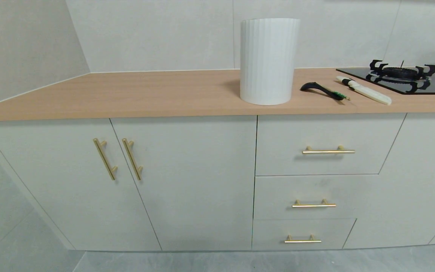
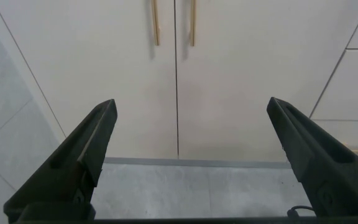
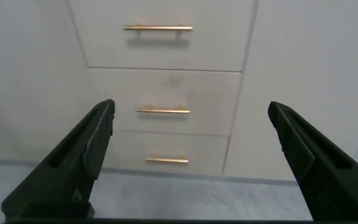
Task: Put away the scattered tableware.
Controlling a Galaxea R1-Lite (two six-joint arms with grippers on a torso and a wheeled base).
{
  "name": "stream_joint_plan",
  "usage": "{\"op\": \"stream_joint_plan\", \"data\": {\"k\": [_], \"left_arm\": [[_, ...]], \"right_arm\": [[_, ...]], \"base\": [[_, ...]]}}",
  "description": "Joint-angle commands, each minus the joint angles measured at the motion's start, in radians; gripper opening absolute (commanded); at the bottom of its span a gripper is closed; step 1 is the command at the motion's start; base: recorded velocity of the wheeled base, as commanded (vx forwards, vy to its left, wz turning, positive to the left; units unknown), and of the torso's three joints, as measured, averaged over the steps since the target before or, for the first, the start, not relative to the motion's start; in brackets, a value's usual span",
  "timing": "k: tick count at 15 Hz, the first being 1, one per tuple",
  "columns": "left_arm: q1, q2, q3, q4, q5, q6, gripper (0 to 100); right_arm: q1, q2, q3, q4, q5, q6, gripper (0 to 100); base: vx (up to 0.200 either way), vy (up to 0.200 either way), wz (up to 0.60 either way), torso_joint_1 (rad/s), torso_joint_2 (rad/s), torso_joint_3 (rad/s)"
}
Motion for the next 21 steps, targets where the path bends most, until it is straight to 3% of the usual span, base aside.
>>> {"op": "stream_joint_plan", "data": {"k": [1, 6, 13, 17, 18, 21], "left_arm": [[0.0, 0.0, 0.0, 0.0, 0.0, 0.0, 100], [0.0, 0.0, 0.0, 0.0, 0.0, 0.0, 100], [0.0, 0.0, 0.0, 0.0, 0.0, 0.0, 100], [0.0, 0.0, 0.0, 0.0, 0.0, 0.0, 100], [0.0, 0.0, 0.0, 0.0, 0.0, 0.0, 100], [0.0, 0.0, 0.0, 0.0, 0.0, 0.0, 100]], "right_arm": [[0.034, 0.479, -0.131, -0.019, 0.04, 0.003, 100], [0.04, 0.937, -0.216, -0.272, 0.04, 0.0, 100], [0.078, 1.337, -0.36, -0.356, 0.036, 0.0, 100], [0.094, 1.538, -0.363, -0.479, 0.019, 0.0, 100], [0.134, 1.687, -0.358, -0.617, -0.053, 0.006, 100], [0.157, 1.805, -0.357, -0.767, -0.111, 0.02, 100]], "base": [[0.0, 0.0, 0.0, 0.0, 0.0, 0.0], [0.0, 0.0, 0.0, 0.0, 0.0, 0.0], [0.0, 0.0, 0.0, 0.0, 0.0, 0.0], [0.0, 0.0, 0.0, 0.0, 0.0, 0.0], [0.0, 0.0, 0.0, 0.0, 0.0, 0.0], [0.0, 0.0, 0.0, 0.0, 0.0, 0.0]]}}
